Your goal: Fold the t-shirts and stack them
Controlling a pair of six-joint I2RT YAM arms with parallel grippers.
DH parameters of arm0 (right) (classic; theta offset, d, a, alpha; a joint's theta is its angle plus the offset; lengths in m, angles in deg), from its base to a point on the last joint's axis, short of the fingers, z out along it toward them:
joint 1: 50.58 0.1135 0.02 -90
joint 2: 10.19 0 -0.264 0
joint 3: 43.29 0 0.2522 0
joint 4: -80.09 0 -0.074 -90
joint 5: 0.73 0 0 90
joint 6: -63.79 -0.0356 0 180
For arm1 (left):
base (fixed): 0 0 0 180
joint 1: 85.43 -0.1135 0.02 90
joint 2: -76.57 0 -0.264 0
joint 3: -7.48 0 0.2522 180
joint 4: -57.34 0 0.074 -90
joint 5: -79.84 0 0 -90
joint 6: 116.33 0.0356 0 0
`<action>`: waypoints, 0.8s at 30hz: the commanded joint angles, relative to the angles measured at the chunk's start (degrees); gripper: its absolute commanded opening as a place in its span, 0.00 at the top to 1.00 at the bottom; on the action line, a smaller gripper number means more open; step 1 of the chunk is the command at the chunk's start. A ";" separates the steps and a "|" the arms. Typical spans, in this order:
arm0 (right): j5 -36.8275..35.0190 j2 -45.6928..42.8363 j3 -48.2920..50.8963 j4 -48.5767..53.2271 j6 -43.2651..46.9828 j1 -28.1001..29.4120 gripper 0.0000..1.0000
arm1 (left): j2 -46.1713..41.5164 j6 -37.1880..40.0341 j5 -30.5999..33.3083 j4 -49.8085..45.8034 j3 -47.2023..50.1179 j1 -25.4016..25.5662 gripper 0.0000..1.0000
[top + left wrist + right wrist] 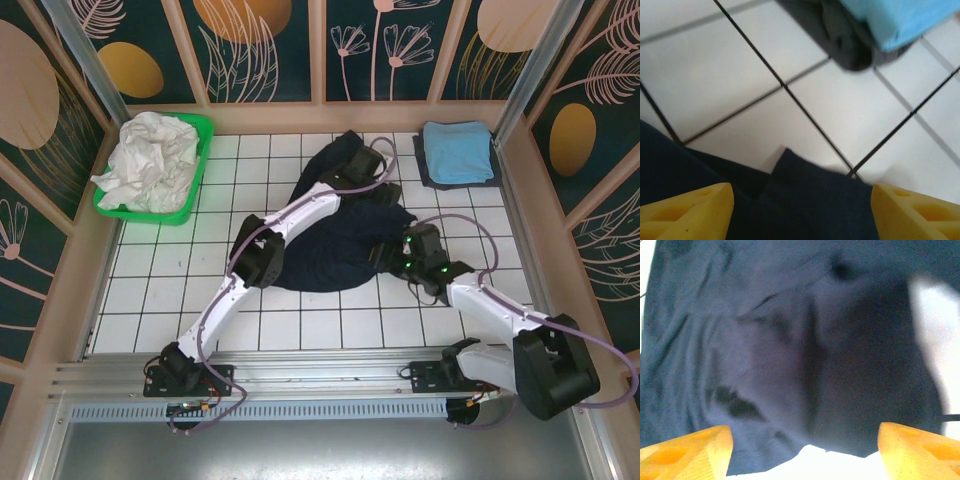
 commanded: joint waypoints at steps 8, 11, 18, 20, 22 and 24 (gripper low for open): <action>-7.65 15.24 -2.42 -13.67 -6.04 14.40 0.25 | -1.25 6.30 -1.08 -5.32 7.81 -0.86 0.74; -10.99 20.02 -5.73 -12.12 -5.29 15.15 0.28 | -4.85 6.51 2.11 -5.89 9.70 -0.99 0.96; -29.13 26.75 -13.99 0.47 -2.31 20.20 0.62 | -19.10 6.92 11.52 -8.43 14.78 -4.06 1.00; -32.02 26.88 -14.91 3.18 -1.40 20.38 0.79 | -23.47 7.28 14.80 -9.98 15.98 -5.13 1.00; -34.55 26.27 -15.40 5.59 -0.47 19.96 0.92 | -28.40 6.88 17.26 -10.50 18.13 -6.62 1.00; -36.56 24.05 -16.55 9.59 0.27 18.68 1.00 | -33.82 6.30 18.84 -10.01 21.41 -8.76 1.00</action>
